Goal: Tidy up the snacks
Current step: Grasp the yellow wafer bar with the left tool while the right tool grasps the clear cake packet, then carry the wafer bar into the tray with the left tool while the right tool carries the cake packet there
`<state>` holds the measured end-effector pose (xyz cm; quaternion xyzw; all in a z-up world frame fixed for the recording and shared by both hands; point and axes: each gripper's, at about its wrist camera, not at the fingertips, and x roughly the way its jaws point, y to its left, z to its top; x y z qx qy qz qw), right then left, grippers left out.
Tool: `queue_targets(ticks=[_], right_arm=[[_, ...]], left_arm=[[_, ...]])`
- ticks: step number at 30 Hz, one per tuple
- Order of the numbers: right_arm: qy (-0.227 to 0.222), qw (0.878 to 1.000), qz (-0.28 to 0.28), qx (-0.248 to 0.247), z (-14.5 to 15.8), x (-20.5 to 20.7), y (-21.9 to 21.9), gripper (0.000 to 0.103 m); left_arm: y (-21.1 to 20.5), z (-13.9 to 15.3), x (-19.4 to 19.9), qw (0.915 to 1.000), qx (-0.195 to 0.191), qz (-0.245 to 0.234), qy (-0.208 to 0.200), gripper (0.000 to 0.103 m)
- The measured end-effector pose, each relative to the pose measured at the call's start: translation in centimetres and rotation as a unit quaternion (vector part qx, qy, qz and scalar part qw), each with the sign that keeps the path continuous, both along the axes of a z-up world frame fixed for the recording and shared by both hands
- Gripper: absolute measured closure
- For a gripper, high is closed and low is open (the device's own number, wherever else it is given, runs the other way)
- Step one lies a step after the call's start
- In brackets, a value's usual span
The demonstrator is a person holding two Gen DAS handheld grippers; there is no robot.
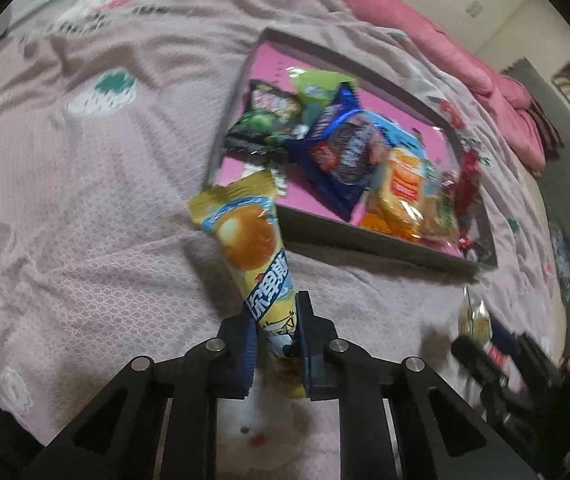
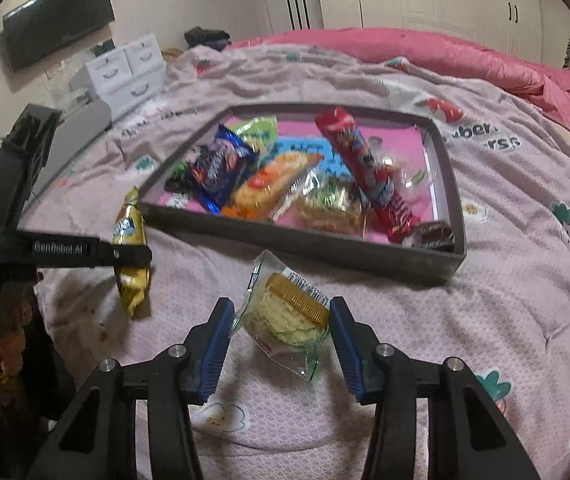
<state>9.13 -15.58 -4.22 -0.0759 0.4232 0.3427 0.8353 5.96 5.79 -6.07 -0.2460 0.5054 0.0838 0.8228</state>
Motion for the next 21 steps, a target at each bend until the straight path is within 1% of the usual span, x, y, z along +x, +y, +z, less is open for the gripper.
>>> queue_targets(ticks=[4, 9, 14, 21], right_arm=[[-0.010, 1.000, -0.002, 0.015, 0.8, -0.1, -0.2, 0.054], [-0.026, 0.999, -0.001, 0.035, 1.8, -0.1, -0.5, 0.054], [-0.043, 0.998, -0.007, 0.053, 2.9, 0.0, -1.0, 0.054], [-0.059, 0.996, -0.027, 0.069, 3.8, 1.2, -1.7, 0.054]], left_arm=[[-0.9, 1.3, -0.6, 0.9994, 0.019, -0.026, -0.014, 0.088], [-1.8, 3.0, -0.8, 0.9974, 0.042, -0.045, -0.038, 0.088], [-2.3, 4.8, -0.9, 0.9940, 0.069, -0.055, -0.065, 0.088], [-2.3, 6.6, 0.2, 0.9899, 0.091, -0.059, -0.092, 0.088]])
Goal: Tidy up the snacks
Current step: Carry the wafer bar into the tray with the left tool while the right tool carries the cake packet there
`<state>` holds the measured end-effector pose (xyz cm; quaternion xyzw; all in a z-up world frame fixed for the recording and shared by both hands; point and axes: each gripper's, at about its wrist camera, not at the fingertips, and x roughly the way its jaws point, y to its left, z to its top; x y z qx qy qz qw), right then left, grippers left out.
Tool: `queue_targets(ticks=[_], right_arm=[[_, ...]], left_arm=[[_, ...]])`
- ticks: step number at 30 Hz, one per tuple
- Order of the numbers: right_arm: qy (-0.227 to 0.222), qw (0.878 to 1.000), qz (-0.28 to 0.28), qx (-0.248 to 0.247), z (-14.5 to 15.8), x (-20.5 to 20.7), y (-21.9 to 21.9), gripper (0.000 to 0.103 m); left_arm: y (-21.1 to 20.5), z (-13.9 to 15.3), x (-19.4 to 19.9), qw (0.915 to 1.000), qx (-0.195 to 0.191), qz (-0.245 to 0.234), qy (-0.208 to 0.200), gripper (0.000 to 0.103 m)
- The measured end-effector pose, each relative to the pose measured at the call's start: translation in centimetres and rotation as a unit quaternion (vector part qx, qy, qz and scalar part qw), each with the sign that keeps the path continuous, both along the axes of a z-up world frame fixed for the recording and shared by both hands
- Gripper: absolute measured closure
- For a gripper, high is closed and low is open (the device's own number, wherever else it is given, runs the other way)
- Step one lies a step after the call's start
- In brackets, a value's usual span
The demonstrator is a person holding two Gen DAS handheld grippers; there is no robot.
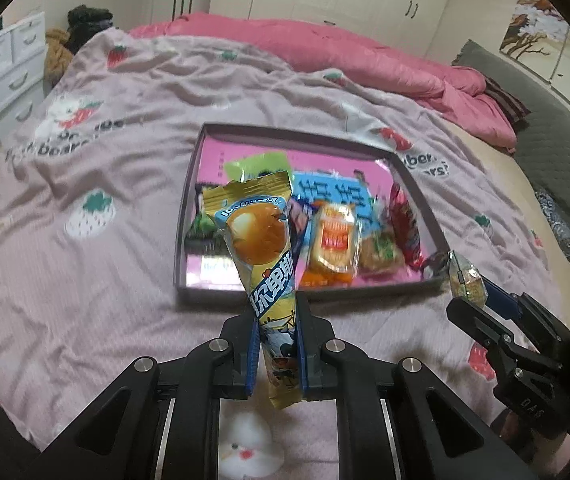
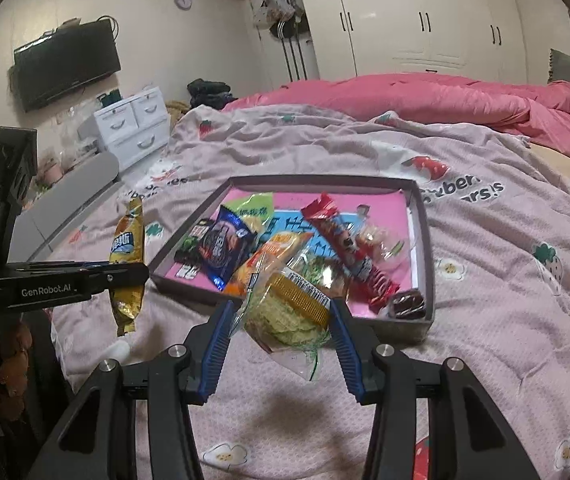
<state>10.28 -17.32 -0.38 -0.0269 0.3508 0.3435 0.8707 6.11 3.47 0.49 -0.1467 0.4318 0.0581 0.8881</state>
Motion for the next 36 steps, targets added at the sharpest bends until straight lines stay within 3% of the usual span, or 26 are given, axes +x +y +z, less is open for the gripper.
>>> queue_targets(ticks=[14, 36], right_arm=[[-0.015, 0.999, -0.046, 0.004, 0.1, 3.8, -1.0, 0.054], [-0.004, 0.997, -0.049, -0.064, -4.0, 7.4, 1.2, 0.053]], left_arm=[[1.5, -0.7, 4.7, 0.9994, 0.035, -0.003, -0.008, 0.088], [2.8, -4.4, 8.6, 0.9990, 0.036, -0.026, -0.006, 0.088]])
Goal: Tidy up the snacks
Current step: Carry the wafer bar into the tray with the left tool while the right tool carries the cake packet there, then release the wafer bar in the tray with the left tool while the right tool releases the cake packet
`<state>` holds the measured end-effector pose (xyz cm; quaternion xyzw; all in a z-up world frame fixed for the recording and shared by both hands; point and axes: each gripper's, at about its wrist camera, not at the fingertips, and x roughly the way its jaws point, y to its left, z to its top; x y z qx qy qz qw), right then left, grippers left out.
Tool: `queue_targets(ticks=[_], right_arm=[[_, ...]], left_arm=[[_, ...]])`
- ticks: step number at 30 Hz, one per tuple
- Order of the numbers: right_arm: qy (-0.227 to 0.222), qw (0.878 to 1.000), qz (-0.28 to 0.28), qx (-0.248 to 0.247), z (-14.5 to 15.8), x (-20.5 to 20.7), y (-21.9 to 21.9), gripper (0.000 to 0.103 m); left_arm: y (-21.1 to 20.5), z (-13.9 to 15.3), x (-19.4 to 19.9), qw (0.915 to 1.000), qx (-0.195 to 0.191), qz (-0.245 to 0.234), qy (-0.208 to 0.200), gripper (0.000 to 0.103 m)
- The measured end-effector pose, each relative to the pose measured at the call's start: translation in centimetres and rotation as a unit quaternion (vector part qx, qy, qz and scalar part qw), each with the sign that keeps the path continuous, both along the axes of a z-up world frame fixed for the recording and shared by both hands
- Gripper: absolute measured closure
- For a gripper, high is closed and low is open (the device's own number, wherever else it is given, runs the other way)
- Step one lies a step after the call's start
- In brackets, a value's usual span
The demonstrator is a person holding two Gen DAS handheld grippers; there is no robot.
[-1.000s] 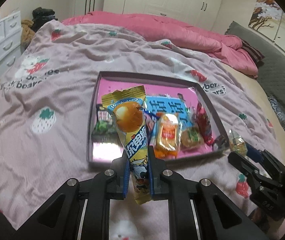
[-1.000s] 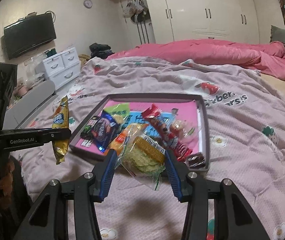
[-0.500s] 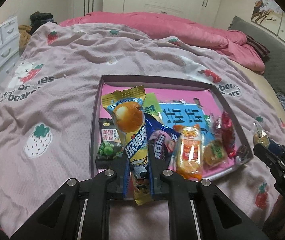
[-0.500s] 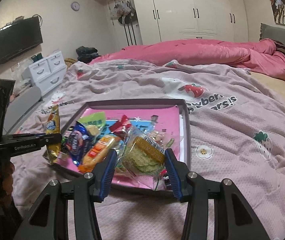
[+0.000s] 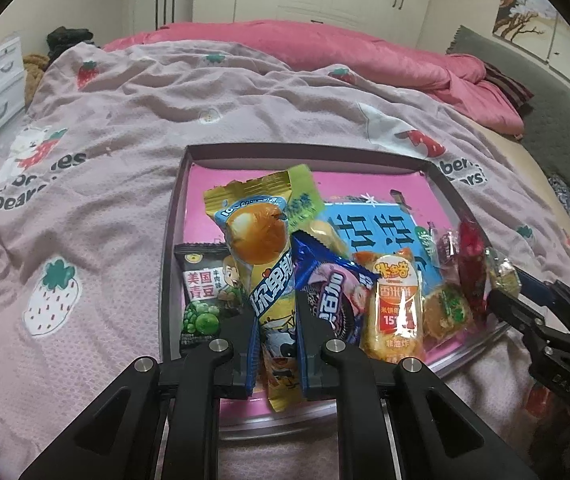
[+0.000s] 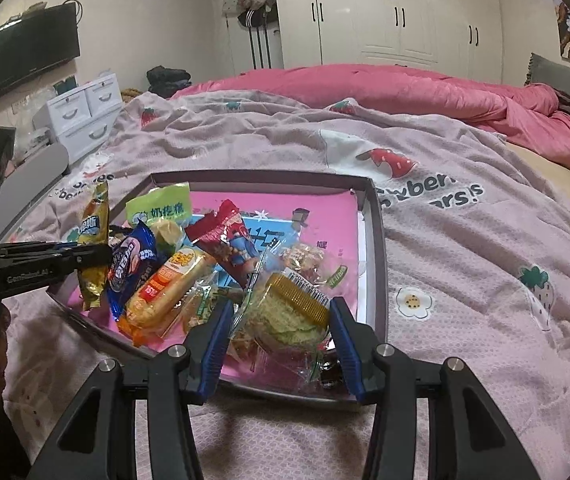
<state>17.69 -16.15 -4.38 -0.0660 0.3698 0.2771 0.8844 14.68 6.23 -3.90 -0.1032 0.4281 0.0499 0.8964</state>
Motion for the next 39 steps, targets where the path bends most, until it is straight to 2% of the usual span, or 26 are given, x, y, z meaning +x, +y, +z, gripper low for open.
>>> queue_targets(ticks=[12, 17, 22, 27, 31, 39], right_arm=[[-0.006, 1.000, 0.015, -0.007, 0.0, -0.5, 0.6, 0.051], [-0.009, 1.000, 0.007, -0.002, 0.3, -0.5, 0.2, 0.049], [-0.008, 1.000, 0.001, 0.003, 0.5, -0.5, -0.2, 0.049], [-0.013, 1.000, -0.001, 0.005, 0.8, -0.6, -0.5, 0.049], [-0.013, 1.000, -0.004, 0.006, 0.9, -0.6, -0.7, 0.049], [0.003, 1.000, -0.009, -0.003, 0.6, -1.2, -1.4, 0.049]], left_arm=[[-0.4, -0.1, -0.6, 0.9999, -0.009, -0.003, 0.011, 0.087], [-0.7, 0.5, -1.0, 1.0000, -0.002, -0.005, 0.006, 0.079], [-0.6, 0.9, -1.3, 1.0000, -0.002, -0.004, 0.005, 0.067], [-0.6, 1.2, -1.5, 1.0000, -0.001, -0.005, 0.004, 0.065], [-0.7, 1.3, -1.6, 1.0000, 0.000, -0.007, 0.003, 0.058], [-0.6, 1.1, -2.1, 0.9999, 0.003, -0.005, 0.010, 0.058]])
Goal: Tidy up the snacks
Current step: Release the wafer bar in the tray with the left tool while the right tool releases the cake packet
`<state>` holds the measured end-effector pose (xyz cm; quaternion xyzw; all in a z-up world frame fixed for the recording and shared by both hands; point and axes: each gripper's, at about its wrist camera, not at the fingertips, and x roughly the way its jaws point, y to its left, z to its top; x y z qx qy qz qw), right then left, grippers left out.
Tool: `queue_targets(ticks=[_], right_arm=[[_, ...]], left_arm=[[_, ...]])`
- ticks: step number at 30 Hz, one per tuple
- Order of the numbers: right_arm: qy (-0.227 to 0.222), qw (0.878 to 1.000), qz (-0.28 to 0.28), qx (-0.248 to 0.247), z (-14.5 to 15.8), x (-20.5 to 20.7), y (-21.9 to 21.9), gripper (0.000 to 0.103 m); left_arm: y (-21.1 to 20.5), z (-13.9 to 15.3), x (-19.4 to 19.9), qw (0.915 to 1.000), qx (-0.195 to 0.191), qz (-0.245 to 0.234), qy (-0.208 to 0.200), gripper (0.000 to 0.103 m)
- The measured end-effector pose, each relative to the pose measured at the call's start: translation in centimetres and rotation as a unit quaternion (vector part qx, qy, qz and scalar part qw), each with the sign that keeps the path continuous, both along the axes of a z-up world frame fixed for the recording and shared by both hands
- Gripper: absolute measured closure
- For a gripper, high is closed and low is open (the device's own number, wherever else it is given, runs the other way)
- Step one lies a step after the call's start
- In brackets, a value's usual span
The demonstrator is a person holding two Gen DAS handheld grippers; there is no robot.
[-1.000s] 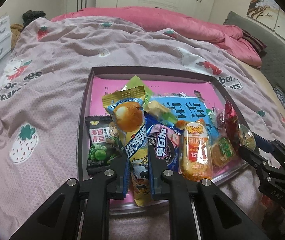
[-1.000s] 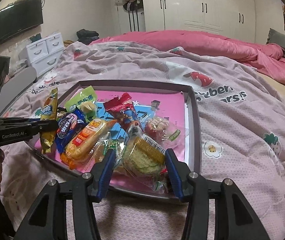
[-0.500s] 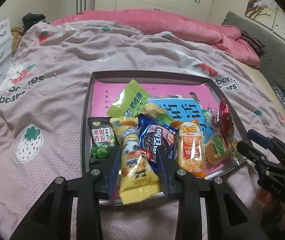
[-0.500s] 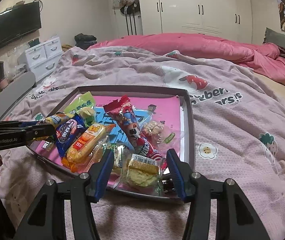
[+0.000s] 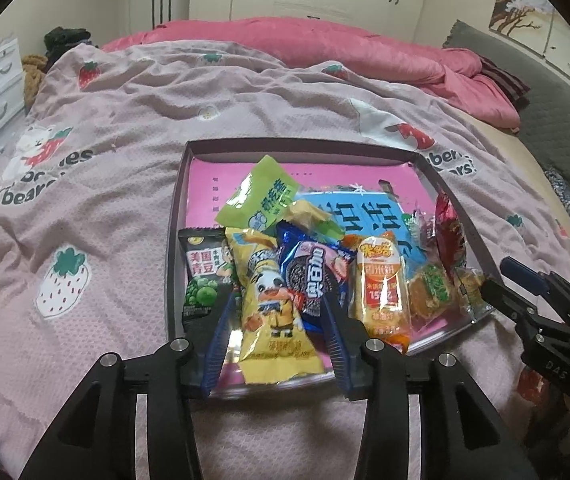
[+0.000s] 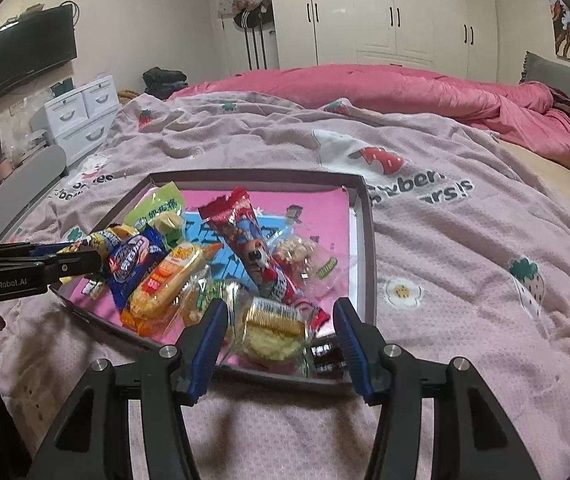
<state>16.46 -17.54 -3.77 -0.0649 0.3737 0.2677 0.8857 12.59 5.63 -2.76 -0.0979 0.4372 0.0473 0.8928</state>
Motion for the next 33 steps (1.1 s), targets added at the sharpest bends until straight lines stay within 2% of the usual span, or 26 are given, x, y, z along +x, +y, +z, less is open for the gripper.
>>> queue_targets(ticks=[5, 13, 17, 23, 27, 33], right_arm=[[-0.001, 1.000, 0.003, -0.031, -0.6, -0.4, 0.2, 0.049], [-0.004, 0.999, 0.009, -0.051, -1.4, 0.2, 1.1, 0.049], [-0.007, 0.999, 0.009, -0.053, -1.5, 0.3, 1.3, 0.048], [-0.009, 0.998, 0.009, -0.056, -1.6, 0.5, 1.5, 0.048], [-0.007, 0.999, 0.009, -0.047, -1.5, 0.6, 1.5, 0.048], [0.002, 1.000, 0.004, -0.003, -0.6, 1.0, 0.7, 0.048]], left_arm=[[0.3, -0.6, -0.4, 0.9999, 0.004, 0.004, 0.011, 0.057], [0.2, -1.2, -0.3, 0.9998, 0.009, 0.002, 0.018, 0.057], [0.1, -1.2, -0.1, 0.9998, 0.010, 0.000, 0.019, 0.050], [0.0, -1.3, -0.1, 0.9997, 0.012, 0.000, 0.023, 0.047], [0.2, -1.6, 0.1, 0.9995, 0.011, 0.004, 0.030, 0.044], [-0.1, -1.2, -0.2, 0.9995, 0.012, 0.000, 0.029, 0.041]])
